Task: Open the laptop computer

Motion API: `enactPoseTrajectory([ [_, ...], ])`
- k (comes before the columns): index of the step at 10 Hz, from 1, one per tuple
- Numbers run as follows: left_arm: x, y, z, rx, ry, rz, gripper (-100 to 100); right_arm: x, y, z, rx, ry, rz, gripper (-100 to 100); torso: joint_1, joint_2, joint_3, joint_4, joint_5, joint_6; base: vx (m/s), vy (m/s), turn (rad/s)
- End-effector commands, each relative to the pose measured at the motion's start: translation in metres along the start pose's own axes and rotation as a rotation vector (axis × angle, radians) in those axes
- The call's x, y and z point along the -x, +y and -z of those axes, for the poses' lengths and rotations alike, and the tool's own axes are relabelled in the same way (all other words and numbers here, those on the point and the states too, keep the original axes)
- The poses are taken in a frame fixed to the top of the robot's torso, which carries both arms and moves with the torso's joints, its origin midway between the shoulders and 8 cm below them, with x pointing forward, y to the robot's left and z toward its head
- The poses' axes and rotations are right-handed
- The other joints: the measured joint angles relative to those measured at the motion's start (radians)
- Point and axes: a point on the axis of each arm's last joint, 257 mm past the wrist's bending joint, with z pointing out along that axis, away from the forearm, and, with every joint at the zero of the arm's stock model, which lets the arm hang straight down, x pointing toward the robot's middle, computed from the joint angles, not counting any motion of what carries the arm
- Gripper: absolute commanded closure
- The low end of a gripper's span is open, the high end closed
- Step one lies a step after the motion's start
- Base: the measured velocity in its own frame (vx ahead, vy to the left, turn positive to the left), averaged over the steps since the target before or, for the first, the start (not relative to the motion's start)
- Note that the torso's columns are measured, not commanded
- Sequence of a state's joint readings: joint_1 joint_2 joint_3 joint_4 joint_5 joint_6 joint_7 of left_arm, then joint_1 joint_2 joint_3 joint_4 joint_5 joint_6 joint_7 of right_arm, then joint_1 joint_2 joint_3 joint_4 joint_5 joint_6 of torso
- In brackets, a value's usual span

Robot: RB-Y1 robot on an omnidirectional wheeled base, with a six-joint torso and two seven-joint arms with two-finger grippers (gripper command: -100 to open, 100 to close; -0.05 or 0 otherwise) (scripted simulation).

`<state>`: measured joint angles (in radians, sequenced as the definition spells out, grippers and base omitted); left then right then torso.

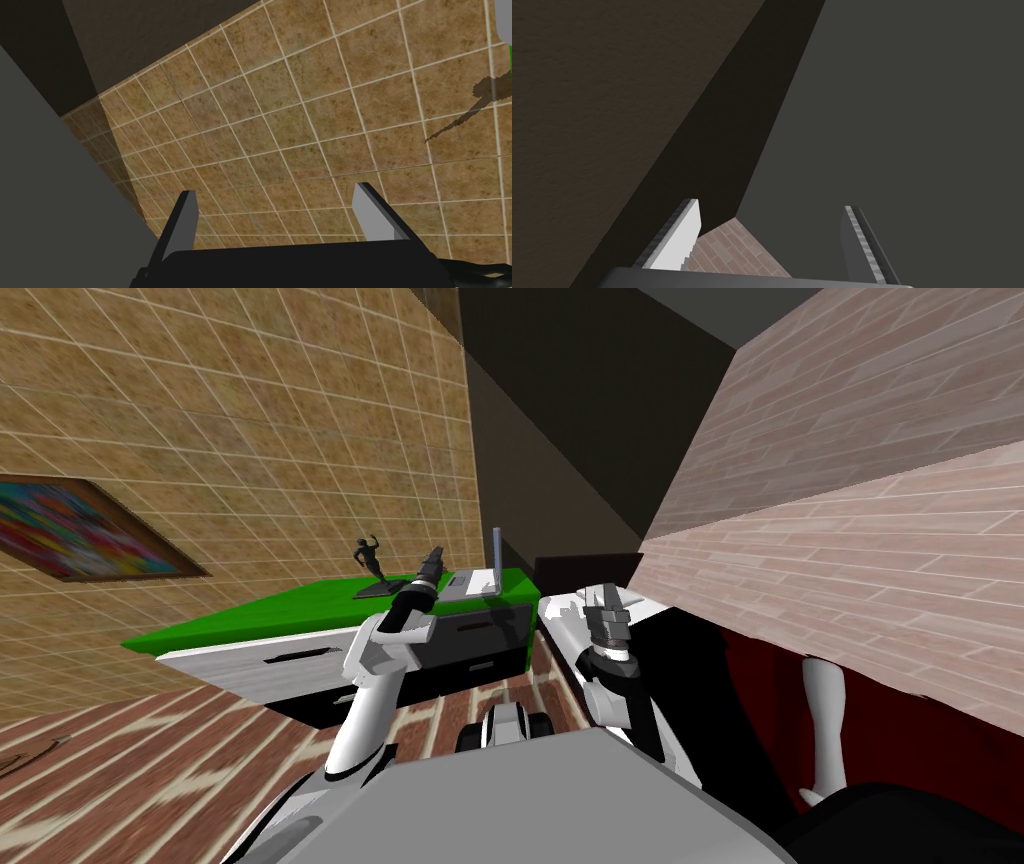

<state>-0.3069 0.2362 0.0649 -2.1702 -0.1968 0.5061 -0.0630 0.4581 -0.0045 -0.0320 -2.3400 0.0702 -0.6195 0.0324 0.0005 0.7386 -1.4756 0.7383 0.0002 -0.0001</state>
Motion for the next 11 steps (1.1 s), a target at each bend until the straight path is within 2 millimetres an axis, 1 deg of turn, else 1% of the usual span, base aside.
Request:
enactPoseTrajectory([
  [1,0.004,-0.007,-0.014,0.027,-0.011,-0.012,-100,0.000,0.000,0.000,0.000,0.000,0.000,0,-0.001,0.000,0.000,0.000,0.000,0.000,0.037,-0.049,0.042],
  [2,0.004,-0.007,-0.016,0.040,-0.011,-0.010,-100,0.000,0.000,0.000,0.000,0.000,0.000,0,-0.001,-0.002,-0.001,-0.001,-0.001,0.000,0.034,-0.044,0.022],
  [3,0.003,-0.002,-0.015,0.059,-0.010,-0.009,-100,0.000,0.000,0.000,0.000,0.000,0.000,0,-0.001,-0.001,-0.001,-0.001,0.000,0.000,0.012,-0.021,-0.006],
  [4,0.006,-0.011,-0.024,0.063,-0.018,-0.016,-100,0.000,0.000,0.000,0.000,0.000,0.000,0,0.001,0.000,0.000,0.000,0.000,0.000,0.017,-0.037,0.031],
  [6,0.005,-0.007,-0.025,0.087,-0.017,-0.013,-100,0.000,0.000,0.000,0.000,0.000,0.000,0,-0.001,0.000,0.000,0.000,0.000,0.000,0.016,-0.029,0.015],
  [7,0.008,-0.015,-0.033,0.095,-0.024,-0.018,-100,0.000,0.000,0.000,0.000,0.000,0.000,0,0.000,0.000,0.000,0.000,0.000,0.000,0.020,-0.035,0.040],
  [9,0.007,-0.012,-0.034,0.117,-0.023,-0.016,-100,0.000,0.000,0.000,0.000,0.000,0.000,0,-0.001,-0.001,-0.001,0.000,0.000,0.000,0.014,-0.032,0.011],
  [10,0.009,-0.021,-0.042,0.125,-0.029,-0.019,-100,0.000,0.000,0.000,0.000,0.000,0.000,0,0.000,0.000,0.000,0.000,0.000,0.000,0.029,-0.041,0.041],
  [11,0.009,-0.019,-0.042,0.142,-0.028,-0.017,-100,0.000,0.000,0.000,0.000,0.000,0.000,0,-0.001,-0.001,-0.001,0.000,0.000,0.000,0.028,-0.041,0.027],
])
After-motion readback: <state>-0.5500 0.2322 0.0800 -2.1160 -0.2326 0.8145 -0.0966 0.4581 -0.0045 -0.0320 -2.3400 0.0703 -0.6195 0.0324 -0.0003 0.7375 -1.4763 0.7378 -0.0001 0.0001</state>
